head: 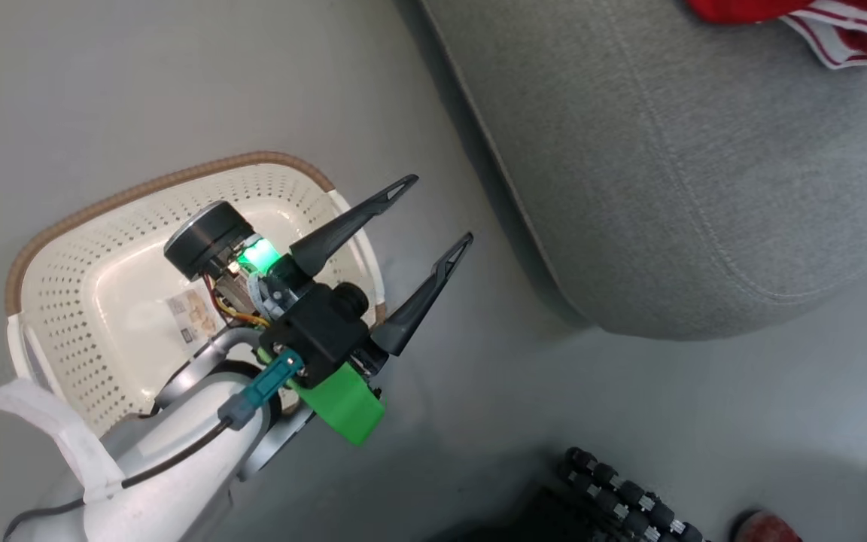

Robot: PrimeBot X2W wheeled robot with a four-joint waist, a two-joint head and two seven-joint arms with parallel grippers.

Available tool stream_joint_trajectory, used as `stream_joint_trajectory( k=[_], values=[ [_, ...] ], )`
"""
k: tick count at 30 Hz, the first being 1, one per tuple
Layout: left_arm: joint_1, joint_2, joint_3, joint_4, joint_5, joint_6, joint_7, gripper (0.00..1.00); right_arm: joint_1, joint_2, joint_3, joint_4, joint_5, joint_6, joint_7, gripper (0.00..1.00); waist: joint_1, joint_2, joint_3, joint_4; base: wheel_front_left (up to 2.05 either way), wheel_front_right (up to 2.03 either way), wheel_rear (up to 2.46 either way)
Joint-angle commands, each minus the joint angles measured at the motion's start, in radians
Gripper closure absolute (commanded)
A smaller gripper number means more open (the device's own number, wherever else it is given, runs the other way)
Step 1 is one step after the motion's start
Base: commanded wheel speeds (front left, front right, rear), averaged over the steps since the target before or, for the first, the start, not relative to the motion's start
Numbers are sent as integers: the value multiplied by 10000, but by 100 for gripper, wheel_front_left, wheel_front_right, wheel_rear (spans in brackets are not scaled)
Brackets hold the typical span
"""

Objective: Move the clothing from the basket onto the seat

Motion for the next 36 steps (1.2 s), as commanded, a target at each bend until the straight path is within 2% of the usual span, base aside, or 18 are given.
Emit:
stream_joint_trajectory(
  k=[1,5,8,12,13,14,17,21,25,31,36],
  values=[
    [-258,-8,59,-67,76,43,-136,0,-254,-366,-261,275,53,-11,-3,100,-2,0,1431,1474,0,0,0],
    [-402,-199,95,-76,-41,54,-378,0,-641,-1124,-559,1467,-61,-11,-3,100,-2,0,1755,2056,0,0,0],
    [-487,-362,127,14,-125,74,-567,0,-560,-1530,-116,2211,-451,-11,-4,100,-2,0,1894,2402,0,0,0],
    [-588,-600,199,198,-286,152,-772,0,-675,-1099,-153,2801,-786,-12,-3,100,-2,0,1924,2743,0,0,0],
    [-606,-637,210,237,-311,157,-818,0,-626,-989,-186,2938,-907,-12,-3,93,-2,0,1908,2798,0,0,0],
    [-619,-672,220,297,-352,162,-853,0,-602,-803,-266,3092,-1067,-12,-3,0,-2,0,1872,2836,0,0,0],
    [-492,-730,336,448,-497,284,-986,0,-600,-256,-562,3165,-1465,-12,-2,0,-2,0,1694,2868,0,0,0],
    [-104,-711,567,709,-700,499,-1218,0,-8,539,-799,2674,-1900,-12,-4,0,-2,0,1158,2794,0,0,0],
    [298,-736,872,1065,-847,826,-1515,0,941,1392,-519,1958,-2277,-12,-2,0,-2,0,342,2711,0,0,0],
    [1361,-1096,1642,1663,-1271,1303,-1770,0,2386,2181,705,1200,-2621,-12,-2,0,-2,0,-1230,2744,0,0,0],
    [2474,-1693,2940,1409,-1143,1502,-1760,0,3246,2596,2012,873,-2817,-12,-2,0,-2,0,-2521,3083,0,0,0]
  ],
)
